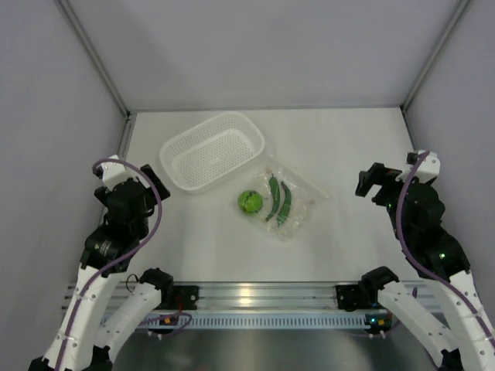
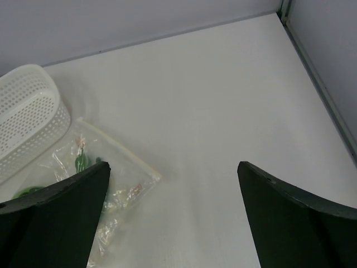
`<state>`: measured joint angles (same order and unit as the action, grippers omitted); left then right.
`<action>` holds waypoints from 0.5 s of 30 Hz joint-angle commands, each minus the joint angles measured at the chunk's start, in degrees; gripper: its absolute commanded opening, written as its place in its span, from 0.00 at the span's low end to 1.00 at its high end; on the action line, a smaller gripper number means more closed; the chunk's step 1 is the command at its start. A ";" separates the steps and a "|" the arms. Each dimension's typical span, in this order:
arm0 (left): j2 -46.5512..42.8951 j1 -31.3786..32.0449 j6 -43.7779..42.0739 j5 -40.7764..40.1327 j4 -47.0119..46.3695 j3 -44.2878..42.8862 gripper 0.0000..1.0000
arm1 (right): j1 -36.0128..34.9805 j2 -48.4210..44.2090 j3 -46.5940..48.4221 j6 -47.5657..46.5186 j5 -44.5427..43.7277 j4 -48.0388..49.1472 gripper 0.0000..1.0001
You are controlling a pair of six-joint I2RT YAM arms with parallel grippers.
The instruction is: Open the zip-top bag and remove the fake food
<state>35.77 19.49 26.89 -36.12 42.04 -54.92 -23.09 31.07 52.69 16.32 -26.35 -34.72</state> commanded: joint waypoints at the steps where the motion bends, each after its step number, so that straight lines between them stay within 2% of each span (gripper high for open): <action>1: 0.09 0.11 -0.18 1.49 -2.23 -0.37 0.98 | -0.46 -0.39 1.46 0.65 -0.90 3.60 0.99; 8: 0.26 0.11 -0.70 4.38 -2.75 -0.02 0.98 | -0.55 -0.05 -1.18 1.87 2.08 5.54 0.99; 15: 5.18 0.03 -0.88 19.48 -3.46 1.21 0.98 | -0.46 3.29 -6.89 5.82 14.99 11.69 0.99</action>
<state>38.37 19.46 26.44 -25.08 41.28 -54.61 -23.09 31.88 47.51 19.03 -18.81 -27.94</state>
